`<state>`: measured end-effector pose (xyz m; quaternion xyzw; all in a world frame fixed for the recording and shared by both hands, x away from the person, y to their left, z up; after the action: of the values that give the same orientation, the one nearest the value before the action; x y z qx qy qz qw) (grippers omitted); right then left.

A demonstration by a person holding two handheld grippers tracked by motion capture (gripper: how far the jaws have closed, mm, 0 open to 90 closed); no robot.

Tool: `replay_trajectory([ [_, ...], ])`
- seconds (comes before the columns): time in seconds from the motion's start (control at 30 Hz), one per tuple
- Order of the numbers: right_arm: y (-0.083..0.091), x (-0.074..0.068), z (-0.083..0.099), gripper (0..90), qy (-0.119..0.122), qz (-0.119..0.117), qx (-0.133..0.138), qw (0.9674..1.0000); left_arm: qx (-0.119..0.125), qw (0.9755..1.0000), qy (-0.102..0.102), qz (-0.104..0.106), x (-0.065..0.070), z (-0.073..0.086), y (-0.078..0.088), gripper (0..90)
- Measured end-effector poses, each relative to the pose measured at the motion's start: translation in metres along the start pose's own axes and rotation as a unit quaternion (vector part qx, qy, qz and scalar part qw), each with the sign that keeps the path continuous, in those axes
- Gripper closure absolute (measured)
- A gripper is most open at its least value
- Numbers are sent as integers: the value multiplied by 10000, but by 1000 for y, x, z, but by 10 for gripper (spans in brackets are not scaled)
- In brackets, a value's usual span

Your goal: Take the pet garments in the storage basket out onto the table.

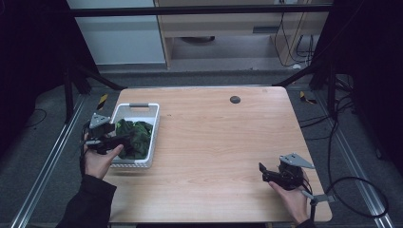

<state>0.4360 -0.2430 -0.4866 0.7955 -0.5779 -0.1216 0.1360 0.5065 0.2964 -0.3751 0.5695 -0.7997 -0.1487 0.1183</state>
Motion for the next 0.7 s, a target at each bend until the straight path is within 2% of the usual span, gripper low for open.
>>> replay_trajectory([
  [0.2,0,-1,-1,133,4,10,-5,10000,-130,9999,-66,-24,-3,-2,-10,181],
  [0.47,-1,0,0,132,3,14,-28,10000,-479,9986,-225,-30,-5,-7,-25,173],
  [0.7,-1,0,0,131,11,21,-39,10000,-575,9980,-276,0,-5,-9,-32,175],
])
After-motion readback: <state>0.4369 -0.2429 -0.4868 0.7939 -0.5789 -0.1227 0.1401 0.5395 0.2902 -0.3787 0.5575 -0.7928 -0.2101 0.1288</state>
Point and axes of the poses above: each handheld gripper's, and its own axes: y roughly backward along the jaws, z roughly out of its underside, x roughly to its right, the point moved 1 cm from there along -y, roughly forward along the jaws, and after that the axes turned 11 degrees about x, right-handed, at the moved point
